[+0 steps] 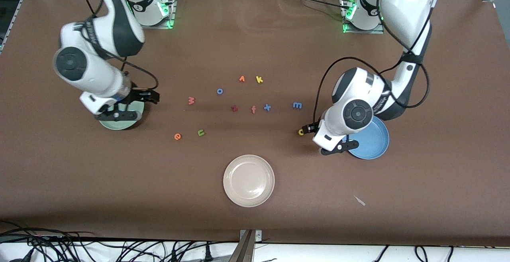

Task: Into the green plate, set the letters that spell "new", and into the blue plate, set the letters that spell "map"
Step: 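Reach the left gripper to the yellow letter while the right gripper reaches letters, then carry the yellow letter into the blue plate with the left gripper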

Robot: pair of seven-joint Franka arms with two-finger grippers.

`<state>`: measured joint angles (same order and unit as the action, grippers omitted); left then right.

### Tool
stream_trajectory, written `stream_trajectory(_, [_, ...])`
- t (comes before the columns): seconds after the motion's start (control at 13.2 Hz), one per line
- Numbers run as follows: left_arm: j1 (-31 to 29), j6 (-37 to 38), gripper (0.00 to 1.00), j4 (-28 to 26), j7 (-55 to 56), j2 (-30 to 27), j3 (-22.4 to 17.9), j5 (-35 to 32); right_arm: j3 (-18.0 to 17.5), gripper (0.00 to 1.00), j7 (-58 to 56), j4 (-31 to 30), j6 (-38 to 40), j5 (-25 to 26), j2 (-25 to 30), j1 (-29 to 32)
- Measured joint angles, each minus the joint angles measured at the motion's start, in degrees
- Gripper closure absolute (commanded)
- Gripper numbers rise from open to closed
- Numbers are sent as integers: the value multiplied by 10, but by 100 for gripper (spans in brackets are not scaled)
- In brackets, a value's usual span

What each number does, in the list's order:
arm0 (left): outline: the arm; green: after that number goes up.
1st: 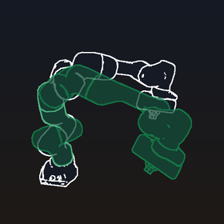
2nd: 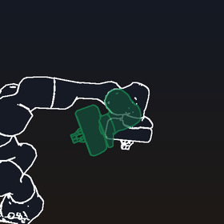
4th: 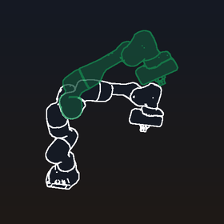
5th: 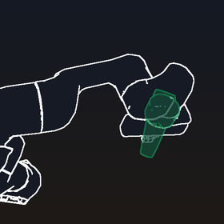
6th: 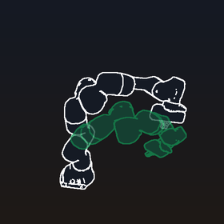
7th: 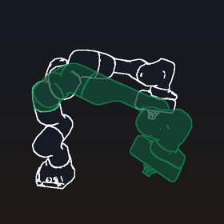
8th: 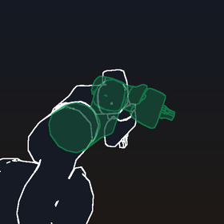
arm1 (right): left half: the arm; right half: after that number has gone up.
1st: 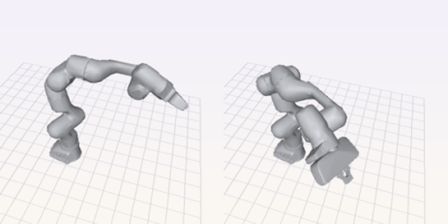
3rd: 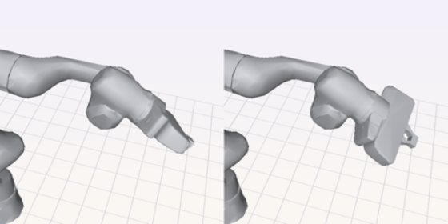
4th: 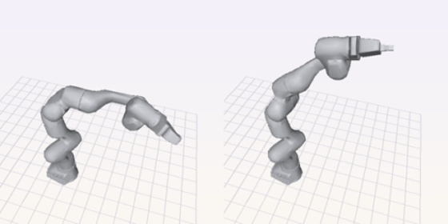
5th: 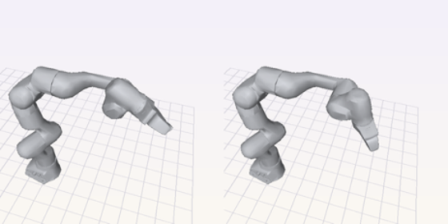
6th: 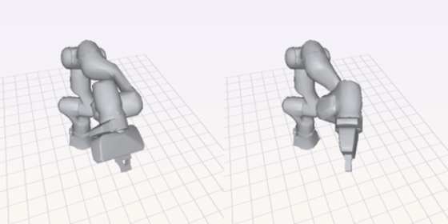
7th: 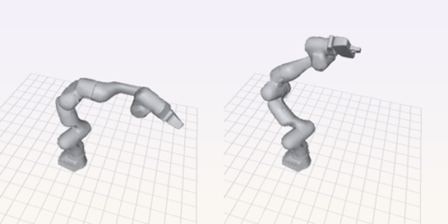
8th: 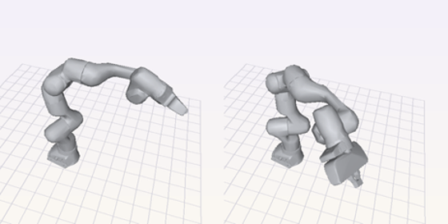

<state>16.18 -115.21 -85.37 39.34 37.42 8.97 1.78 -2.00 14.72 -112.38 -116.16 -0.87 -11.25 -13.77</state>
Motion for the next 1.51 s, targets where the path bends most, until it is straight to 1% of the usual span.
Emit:
stream_trajectory(0.08, [6,-20,14,0,15,10,0,0,-9,0,14,-14,-19,0,0,-1])
stream_trajectory(0.15, [15,-34,32,-1,30,20,0,0,-17,0,23,-28,-39,0,0,-1])
stream_trajectory(0.23, [27,-51,41,-3,44,33,0,0,-24,0,34,-44,-63,0,1,-1])
stream_trajectory(0.45, [52,-96,44,-13,70,67,-1,0,-46,0,73,-105,-156,0,1,-1])
stream_trajectory(0.68, [53,-105,44,-26,73,74,-5,-8,-62,0,86,-158,-237,0,-8,-7])
stream_trajectory(0.83, [53,-105,44,-30,73,74,-6,-34,-63,0,88,-169,-272,0,-32,-16])
stream_trajectory(0.98, [53,-105,45,-34,73,74,-6,-40,-63,0,89,-170,-319,0,-69,-24])
stream_trajectory(1.21, [53,-116,52,-43,73,74,-7,-40,-63,0,90,-170,-375,0,-123,-30])
stream_trajectory(1.29, [52,-123,55,-48,73,74,-7,-40,-63,0,90,-170,-379,0,-132,-32])
stream_trajectory(1.36, [53,-130,64,-51,73,74,-7,-40,-63,1,90,-170,-380,0,-136,-33])
stream_trajectory(1.44, [53,-133,77,-52,73,74,-7,-40,-63,1,92,-170,-380,0,-137,-35])
stream_trajectory(1.51, [53,-139,86,-52,73,73,-6,-40,-63,4,93,-170,-380,0,-136,-36])
